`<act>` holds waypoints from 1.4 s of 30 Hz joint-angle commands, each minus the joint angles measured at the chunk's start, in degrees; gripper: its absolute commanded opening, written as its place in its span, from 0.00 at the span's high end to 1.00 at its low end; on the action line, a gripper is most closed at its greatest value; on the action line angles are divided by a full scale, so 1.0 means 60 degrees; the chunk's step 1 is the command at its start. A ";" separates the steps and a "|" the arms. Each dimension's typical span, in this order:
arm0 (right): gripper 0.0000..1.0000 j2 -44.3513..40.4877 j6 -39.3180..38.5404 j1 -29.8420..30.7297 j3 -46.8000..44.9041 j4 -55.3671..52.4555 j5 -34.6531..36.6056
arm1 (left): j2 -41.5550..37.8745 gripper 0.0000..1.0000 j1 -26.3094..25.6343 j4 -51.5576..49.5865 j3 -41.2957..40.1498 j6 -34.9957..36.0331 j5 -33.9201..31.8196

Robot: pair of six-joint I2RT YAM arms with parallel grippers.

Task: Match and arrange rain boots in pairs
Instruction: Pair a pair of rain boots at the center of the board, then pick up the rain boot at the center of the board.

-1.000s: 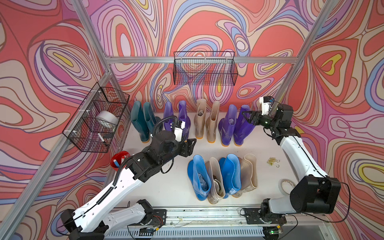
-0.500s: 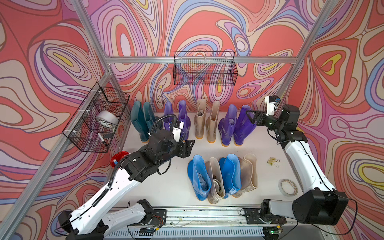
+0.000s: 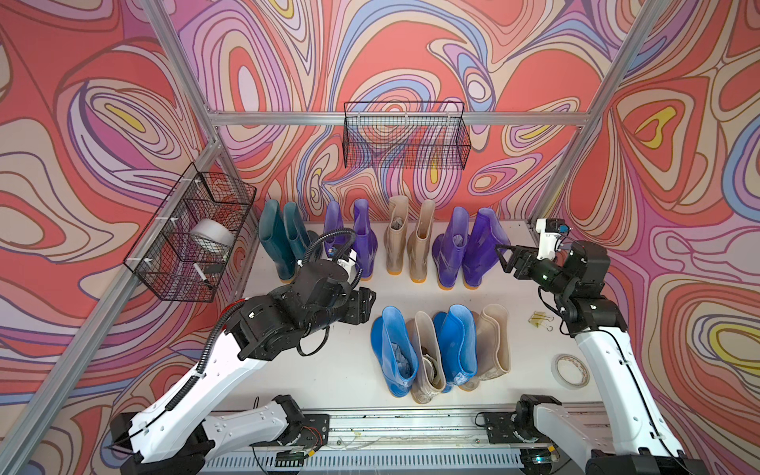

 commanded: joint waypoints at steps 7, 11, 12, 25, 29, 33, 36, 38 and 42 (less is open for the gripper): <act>0.21 -0.1042 0.0134 0.0052 -0.0843 -0.0718 0.0103 | 0.0060 0.27 -0.0895 -0.0286 -0.0510 -0.1482 0.0035; 0.21 -0.1135 0.0150 0.0052 -0.0976 -0.0748 0.0050 | 0.0399 0.22 -0.1424 -0.0112 -0.0538 -0.1784 -0.0077; 0.21 -0.1150 0.0153 0.0052 -0.0996 -0.0750 0.0017 | 0.0477 0.22 -0.1484 -0.0121 -0.0534 -0.1828 -0.0117; 0.20 -0.1319 0.0139 0.0052 -0.1282 -0.0840 0.0017 | 0.1221 0.18 -0.1692 0.0174 -0.0449 -0.1977 0.0055; 0.20 -0.1292 0.0139 0.0052 -0.1329 -0.0765 0.0029 | 0.1491 0.18 -0.1807 0.0041 -0.0351 -0.1955 0.0024; 0.20 -0.1288 0.0139 0.0052 -0.1362 -0.0733 0.0036 | 0.1709 0.18 -0.1858 -0.0018 -0.0277 -0.1824 0.0050; 0.20 -0.1309 0.0109 0.0052 -0.1391 -0.0776 0.0042 | 0.1845 0.22 -0.1866 -0.0040 -0.0256 -0.1722 0.0056; 0.20 -0.1347 0.0095 0.0052 -0.1365 -0.0821 0.0058 | 0.1911 0.22 -0.1873 -0.0090 -0.0241 -0.1734 0.0041; 0.20 -0.1453 0.0045 0.0053 -0.1364 -0.0880 0.0117 | 0.1698 0.19 -0.1920 0.0067 -0.0283 -0.1869 0.0170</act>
